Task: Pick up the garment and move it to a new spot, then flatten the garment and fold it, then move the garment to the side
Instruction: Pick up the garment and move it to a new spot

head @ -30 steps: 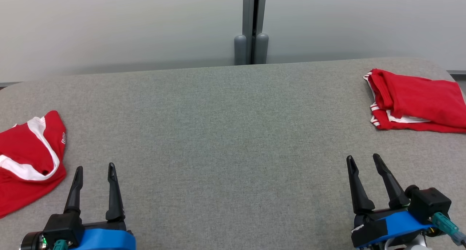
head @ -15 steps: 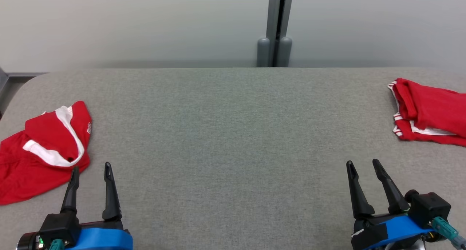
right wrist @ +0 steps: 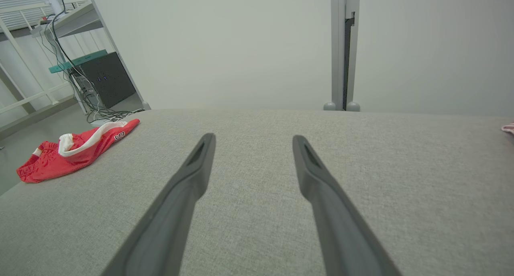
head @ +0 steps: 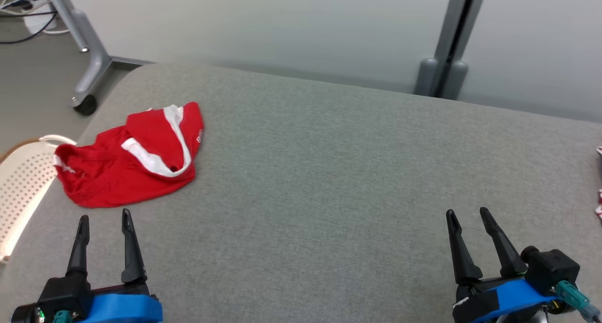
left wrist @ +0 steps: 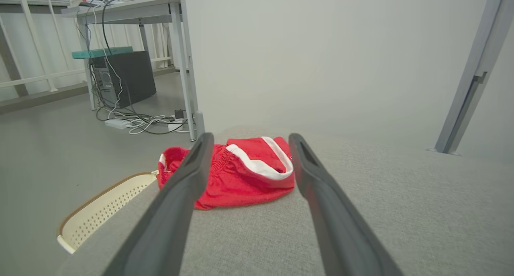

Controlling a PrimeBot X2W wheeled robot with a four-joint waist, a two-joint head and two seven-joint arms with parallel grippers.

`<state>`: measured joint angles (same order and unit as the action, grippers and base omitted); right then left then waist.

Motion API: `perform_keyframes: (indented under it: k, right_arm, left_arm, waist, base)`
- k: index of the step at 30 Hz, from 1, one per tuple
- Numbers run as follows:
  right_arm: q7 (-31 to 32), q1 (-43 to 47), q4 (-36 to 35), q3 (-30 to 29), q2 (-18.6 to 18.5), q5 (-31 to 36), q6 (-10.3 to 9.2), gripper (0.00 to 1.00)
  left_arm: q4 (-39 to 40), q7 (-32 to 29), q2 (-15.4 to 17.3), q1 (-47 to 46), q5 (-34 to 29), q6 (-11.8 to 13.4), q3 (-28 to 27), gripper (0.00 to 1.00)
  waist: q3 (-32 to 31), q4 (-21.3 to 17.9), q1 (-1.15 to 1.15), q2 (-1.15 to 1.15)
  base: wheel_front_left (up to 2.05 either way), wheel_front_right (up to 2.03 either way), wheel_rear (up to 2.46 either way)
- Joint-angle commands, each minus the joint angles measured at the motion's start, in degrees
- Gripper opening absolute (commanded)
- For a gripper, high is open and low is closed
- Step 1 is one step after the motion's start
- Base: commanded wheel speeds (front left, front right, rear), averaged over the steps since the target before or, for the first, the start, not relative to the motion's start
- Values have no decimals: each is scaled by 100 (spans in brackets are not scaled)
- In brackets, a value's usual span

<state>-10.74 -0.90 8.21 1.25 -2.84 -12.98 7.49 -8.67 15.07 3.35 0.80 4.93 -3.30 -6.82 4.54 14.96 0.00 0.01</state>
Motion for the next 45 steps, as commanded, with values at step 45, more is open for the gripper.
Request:
perform_keyframes:
  k: [45]
  right_arm:
    - [560, -704, -1489, -327, -575, 674, 1, 100]
  left_arm:
    - [-2095, -163, 1325, -3793, 415, -195, -704, 100]
  waist:
    - [2085, -359, 0, -1]
  base:
    - [0, 0, 0]
